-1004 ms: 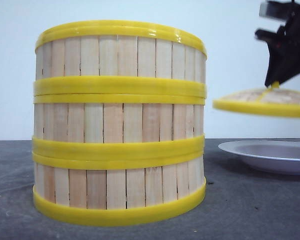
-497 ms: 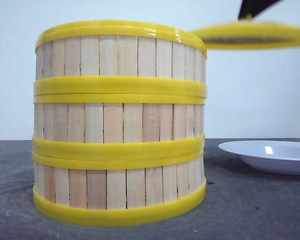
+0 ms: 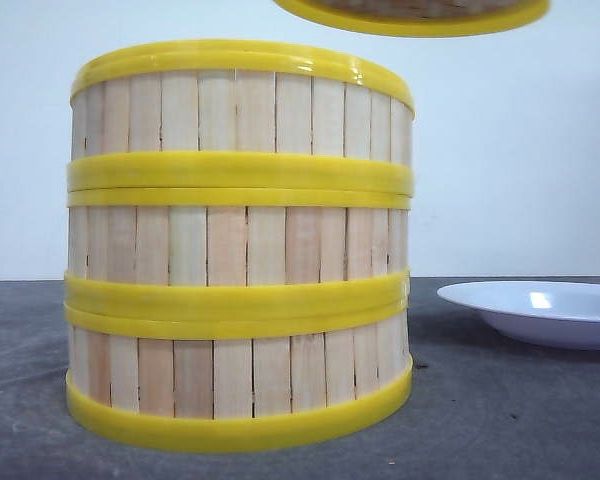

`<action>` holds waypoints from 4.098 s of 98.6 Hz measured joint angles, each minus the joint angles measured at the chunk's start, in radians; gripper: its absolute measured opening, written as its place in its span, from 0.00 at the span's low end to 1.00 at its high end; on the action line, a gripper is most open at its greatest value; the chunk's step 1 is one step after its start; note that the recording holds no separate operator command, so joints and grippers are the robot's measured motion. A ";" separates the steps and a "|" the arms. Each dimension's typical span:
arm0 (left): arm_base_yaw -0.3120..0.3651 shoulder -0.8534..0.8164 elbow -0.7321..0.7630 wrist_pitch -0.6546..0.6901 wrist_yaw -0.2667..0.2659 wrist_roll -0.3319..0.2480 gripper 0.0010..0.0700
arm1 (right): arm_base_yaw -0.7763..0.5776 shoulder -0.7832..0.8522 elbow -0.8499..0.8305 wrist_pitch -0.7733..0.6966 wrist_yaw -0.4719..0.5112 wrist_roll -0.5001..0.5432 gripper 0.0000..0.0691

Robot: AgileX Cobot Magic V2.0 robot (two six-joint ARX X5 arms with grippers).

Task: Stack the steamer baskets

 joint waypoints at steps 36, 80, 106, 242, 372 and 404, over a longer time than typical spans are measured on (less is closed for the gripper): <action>0.000 0.000 0.000 -0.002 0.000 0.000 0.49 | 0.170 0.047 0.000 0.002 0.002 -0.001 0.08; 0.000 0.000 0.000 -0.005 0.000 0.000 0.49 | 0.230 0.132 0.000 -0.003 0.003 -0.006 0.08; 0.000 0.000 0.000 -0.005 0.000 0.000 0.49 | 0.244 0.153 0.000 -0.006 0.003 -0.008 0.08; 0.000 0.000 0.000 -0.005 0.000 0.000 0.49 | 0.277 0.252 0.000 -0.001 0.011 -0.027 0.10; 0.043 -0.301 -0.248 -0.013 0.018 0.050 0.49 | -0.203 -0.415 -0.347 -0.076 0.211 -0.016 0.60; 0.043 -0.359 -0.354 0.026 0.160 0.038 0.49 | -0.384 -0.713 -0.836 -0.003 0.080 0.059 0.60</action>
